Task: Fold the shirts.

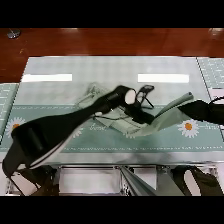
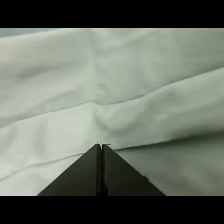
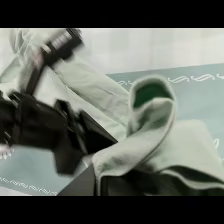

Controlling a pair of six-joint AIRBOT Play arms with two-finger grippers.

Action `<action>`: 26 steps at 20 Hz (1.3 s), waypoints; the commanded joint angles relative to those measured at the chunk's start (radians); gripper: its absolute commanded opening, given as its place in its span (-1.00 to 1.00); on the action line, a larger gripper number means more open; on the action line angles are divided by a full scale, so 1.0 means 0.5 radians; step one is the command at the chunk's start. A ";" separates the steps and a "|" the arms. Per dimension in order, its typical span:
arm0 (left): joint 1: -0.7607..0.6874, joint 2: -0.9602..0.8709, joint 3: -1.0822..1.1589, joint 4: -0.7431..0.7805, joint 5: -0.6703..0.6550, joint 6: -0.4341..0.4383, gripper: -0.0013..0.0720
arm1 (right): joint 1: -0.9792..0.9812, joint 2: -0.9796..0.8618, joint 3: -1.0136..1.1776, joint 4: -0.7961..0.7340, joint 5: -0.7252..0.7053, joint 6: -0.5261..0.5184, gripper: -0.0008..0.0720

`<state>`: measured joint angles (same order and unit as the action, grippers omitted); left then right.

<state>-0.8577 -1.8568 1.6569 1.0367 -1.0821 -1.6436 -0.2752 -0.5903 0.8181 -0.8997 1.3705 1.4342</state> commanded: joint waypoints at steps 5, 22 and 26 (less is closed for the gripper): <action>0.938 0.726 -0.048 0.567 -0.465 -0.099 -0.87 | 0.610 -0.340 0.341 -0.037 -0.240 0.072 -0.93; 1.685 3.246 -2.082 0.455 -0.208 -0.285 -0.88 | 1.728 -2.776 2.246 -0.035 -0.456 0.336 -0.92; 1.685 3.236 -2.203 0.438 -0.073 -0.285 -0.88 | 1.728 -2.860 2.307 0.143 -0.402 0.269 0.62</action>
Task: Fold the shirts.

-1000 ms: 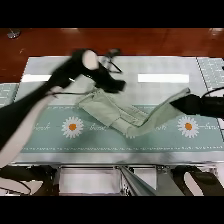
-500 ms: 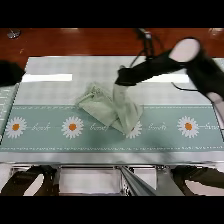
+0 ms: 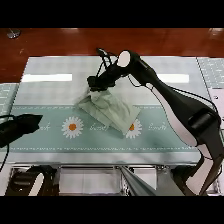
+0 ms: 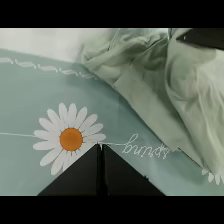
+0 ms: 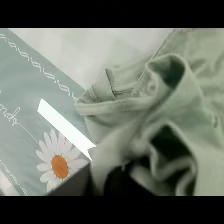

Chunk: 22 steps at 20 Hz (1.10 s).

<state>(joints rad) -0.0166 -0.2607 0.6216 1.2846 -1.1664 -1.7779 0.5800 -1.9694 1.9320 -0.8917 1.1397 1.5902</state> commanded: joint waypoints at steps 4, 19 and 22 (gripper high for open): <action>0.004 0.005 -0.153 -0.059 0.300 -0.070 -0.88 | -0.021 -0.056 0.082 0.149 0.348 -0.124 0.78; 0.003 -0.022 -0.153 -0.059 0.292 -0.082 -0.88 | -0.653 2.533 -3.247 -0.186 -1.442 1.232 0.76; 0.003 -0.022 -0.153 -0.060 0.292 -0.082 -0.88 | -0.653 2.289 -3.297 0.241 -1.167 0.649 0.74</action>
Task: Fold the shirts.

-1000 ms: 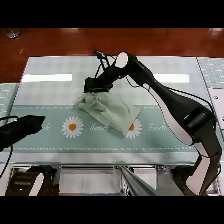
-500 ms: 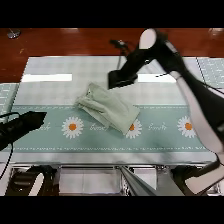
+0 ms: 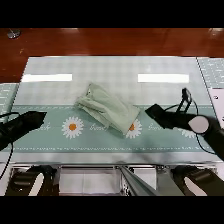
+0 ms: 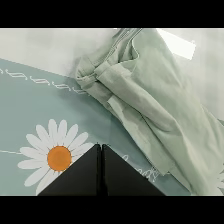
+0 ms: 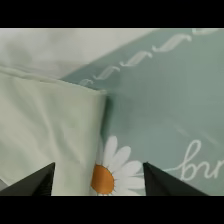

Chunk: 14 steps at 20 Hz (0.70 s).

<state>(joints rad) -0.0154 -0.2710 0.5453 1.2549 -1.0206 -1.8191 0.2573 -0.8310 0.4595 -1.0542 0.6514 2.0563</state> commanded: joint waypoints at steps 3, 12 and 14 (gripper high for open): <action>0.001 -0.002 -0.001 0.002 0.002 0.001 -0.87 | -0.008 -0.364 -0.169 0.964 -0.089 -0.770 0.74; 0.001 -0.002 -0.001 0.003 0.002 0.001 -0.87 | 0.192 -1.180 0.529 1.179 0.227 -1.073 0.23; 0.002 -0.002 -0.001 0.003 0.002 0.001 -0.87 | 0.256 -1.208 0.694 1.178 0.304 -1.295 -0.92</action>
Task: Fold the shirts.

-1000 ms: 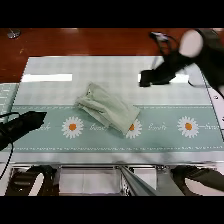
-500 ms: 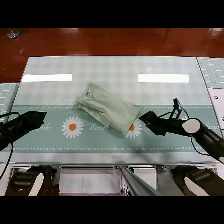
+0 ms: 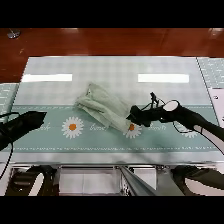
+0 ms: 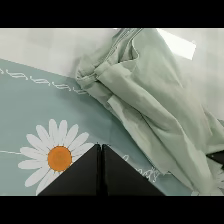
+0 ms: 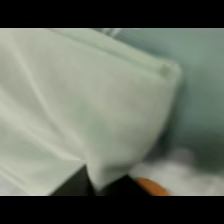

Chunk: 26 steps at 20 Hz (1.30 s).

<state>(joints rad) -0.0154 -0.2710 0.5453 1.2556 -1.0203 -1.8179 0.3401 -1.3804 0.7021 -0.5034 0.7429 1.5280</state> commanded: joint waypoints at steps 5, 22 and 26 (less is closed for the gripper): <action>0.002 -0.002 -0.001 0.001 0.001 -0.002 -0.87 | -0.062 -0.105 1.051 -0.469 0.517 -0.051 -0.92; 0.001 -0.002 -0.001 0.002 0.019 -0.002 -0.87 | -1.710 -0.020 2.618 -1.284 2.171 0.331 -0.92; 0.001 -0.002 -0.001 -0.002 0.053 -0.003 -0.87 | -2.068 0.143 2.546 -1.581 2.227 0.292 -0.92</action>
<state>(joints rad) -0.0154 -0.2710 0.5453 1.2560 -1.0027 -1.8202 -0.5644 -1.3556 1.9923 -1.1931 1.7969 1.6848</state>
